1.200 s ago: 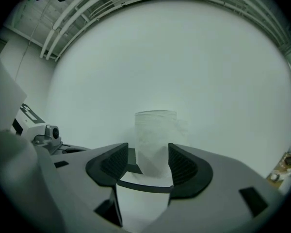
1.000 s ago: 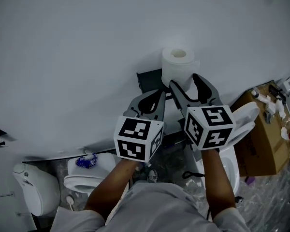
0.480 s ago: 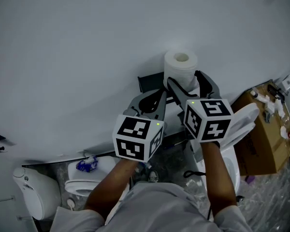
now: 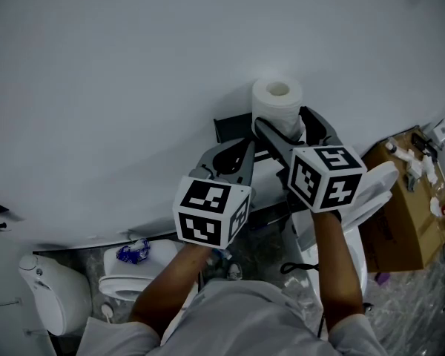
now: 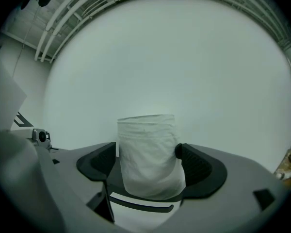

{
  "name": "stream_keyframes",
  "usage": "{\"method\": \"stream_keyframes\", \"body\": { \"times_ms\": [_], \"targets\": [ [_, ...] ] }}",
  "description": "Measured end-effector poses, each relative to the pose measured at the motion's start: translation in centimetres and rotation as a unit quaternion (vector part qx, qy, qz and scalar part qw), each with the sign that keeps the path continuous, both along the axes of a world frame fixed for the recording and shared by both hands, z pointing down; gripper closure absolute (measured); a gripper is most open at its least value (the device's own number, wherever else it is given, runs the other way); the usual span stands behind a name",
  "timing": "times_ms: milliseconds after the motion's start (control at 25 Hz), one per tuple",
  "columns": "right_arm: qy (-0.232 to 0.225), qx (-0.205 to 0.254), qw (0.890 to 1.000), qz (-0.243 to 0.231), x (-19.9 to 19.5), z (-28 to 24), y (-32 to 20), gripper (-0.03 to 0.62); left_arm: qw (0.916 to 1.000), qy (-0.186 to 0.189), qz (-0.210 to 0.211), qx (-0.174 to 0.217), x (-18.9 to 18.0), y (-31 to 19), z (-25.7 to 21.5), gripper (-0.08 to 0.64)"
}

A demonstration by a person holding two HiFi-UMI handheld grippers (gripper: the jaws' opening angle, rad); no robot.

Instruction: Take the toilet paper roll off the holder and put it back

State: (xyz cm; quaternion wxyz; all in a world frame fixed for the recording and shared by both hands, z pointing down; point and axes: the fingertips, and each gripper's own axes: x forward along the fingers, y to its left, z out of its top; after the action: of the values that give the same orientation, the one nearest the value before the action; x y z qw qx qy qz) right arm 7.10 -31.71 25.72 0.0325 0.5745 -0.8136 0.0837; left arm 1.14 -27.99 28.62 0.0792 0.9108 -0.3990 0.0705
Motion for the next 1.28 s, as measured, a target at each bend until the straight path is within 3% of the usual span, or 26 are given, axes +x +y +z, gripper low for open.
{"method": "stream_keyframes", "body": {
  "times_ms": [400, 760, 1040, 1280],
  "targets": [
    [0.007, 0.001, 1.000, 0.012, 0.1, -0.1, -0.3, 0.194, 0.9999, 0.004, -0.009, -0.005, -0.8, -0.2, 0.3, 0.557],
    [0.018, 0.010, 0.999, 0.027, 0.3, -0.3, -0.6, 0.149, 0.9999, 0.005, -0.011, -0.005, -0.8, -0.4, 0.4, 0.557],
    [0.029, -0.001, 1.000, 0.001, -0.8, 0.4, -1.2, 0.147, 0.9999, 0.006, -0.010, -0.006, -0.6, -0.5, 0.4, 0.557],
    [0.051, 0.003, 0.999, 0.010, -0.5, 0.7, -1.4, 0.160, 0.9999, 0.006, -0.013, -0.005, -0.8, -0.5, 0.4, 0.557]
  ]
}}
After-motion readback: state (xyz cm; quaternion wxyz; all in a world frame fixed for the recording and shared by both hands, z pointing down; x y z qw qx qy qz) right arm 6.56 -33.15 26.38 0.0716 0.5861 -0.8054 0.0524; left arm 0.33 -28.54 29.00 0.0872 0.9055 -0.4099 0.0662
